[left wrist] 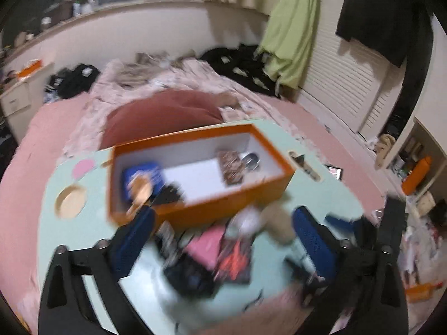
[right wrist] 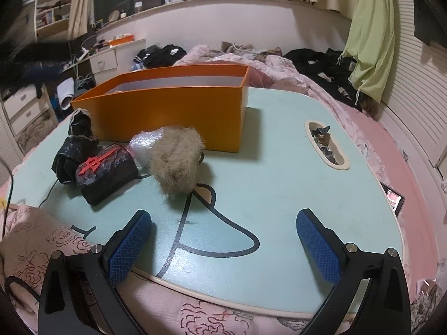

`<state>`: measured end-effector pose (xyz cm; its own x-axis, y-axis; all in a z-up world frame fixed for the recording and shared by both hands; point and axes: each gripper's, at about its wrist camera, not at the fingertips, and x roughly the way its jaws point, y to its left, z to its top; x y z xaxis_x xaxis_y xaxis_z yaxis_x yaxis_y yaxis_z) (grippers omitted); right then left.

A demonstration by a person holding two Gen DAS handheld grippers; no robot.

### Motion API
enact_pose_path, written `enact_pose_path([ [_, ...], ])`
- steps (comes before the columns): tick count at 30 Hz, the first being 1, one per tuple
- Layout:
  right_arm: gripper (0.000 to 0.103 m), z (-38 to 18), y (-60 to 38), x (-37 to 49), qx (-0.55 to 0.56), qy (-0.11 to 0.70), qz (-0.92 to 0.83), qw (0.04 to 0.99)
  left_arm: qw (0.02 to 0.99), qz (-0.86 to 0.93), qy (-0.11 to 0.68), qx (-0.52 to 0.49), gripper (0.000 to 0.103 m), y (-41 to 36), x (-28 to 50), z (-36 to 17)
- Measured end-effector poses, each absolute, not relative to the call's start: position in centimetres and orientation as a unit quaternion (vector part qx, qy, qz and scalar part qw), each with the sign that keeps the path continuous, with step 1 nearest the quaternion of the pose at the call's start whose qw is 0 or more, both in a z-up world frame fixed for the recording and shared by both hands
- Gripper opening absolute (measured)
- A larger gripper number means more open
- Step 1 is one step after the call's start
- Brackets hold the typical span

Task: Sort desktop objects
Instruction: 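Grasp the brown heart-printed card box with the left gripper, place it beside the red-symbol box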

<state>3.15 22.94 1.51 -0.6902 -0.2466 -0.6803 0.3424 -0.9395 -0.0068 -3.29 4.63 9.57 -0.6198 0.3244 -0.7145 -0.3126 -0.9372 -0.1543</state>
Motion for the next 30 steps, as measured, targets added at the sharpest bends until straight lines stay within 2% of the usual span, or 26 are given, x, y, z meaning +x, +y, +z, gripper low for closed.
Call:
enact_pose_path([
  [1, 0.103, 1.5, 22.9, 3.2, 0.359, 0.067, -0.917, 0.161, 0.183, 0.885, -0.007, -0.428, 0.079, 5.8, -5.8, 9.5],
  [3, 0.103, 1.5, 23.0, 3.2, 0.359, 0.066, -0.917, 0.161, 0.182, 0.864, -0.013, -0.469, 0.074, 7.5, -9.3, 8.7],
  [6, 0.103, 1.5, 23.0, 3.2, 0.358, 0.066, -0.917, 0.162, 0.154, 0.846, 0.003, -0.511, 0.074, 9.9, -14.3, 6.9],
  [9, 0.103, 1.6, 23.0, 3.1, 0.356, 0.065, -0.918, 0.163, 0.131, 0.829, -0.005, -0.544, 0.062, 11.1, -17.6, 4.6],
  [15, 0.103, 1.7, 23.0, 3.0, 0.356, 0.065, -0.918, 0.163, 0.098, 0.816, 0.018, -0.569, 0.059, 12.2, -19.3, 1.7],
  [18, 0.103, 1.6, 23.0, 3.0, 0.357, 0.064, -0.918, 0.163, 0.077, 0.811, 0.025, -0.579, 0.042, 11.7, -19.7, 0.5],
  [23, 0.103, 1.6, 23.0, 2.9, 0.356, 0.065, -0.918, 0.163, 0.076, 0.818, 0.061, -0.567, 0.041, 11.6, -18.7, 1.0],
  [30, 0.103, 1.6, 23.0, 2.9, 0.357, 0.065, -0.918, 0.163, 0.140, 0.877, 0.011, -0.460, 0.041, 8.5, -12.8, 8.3],
])
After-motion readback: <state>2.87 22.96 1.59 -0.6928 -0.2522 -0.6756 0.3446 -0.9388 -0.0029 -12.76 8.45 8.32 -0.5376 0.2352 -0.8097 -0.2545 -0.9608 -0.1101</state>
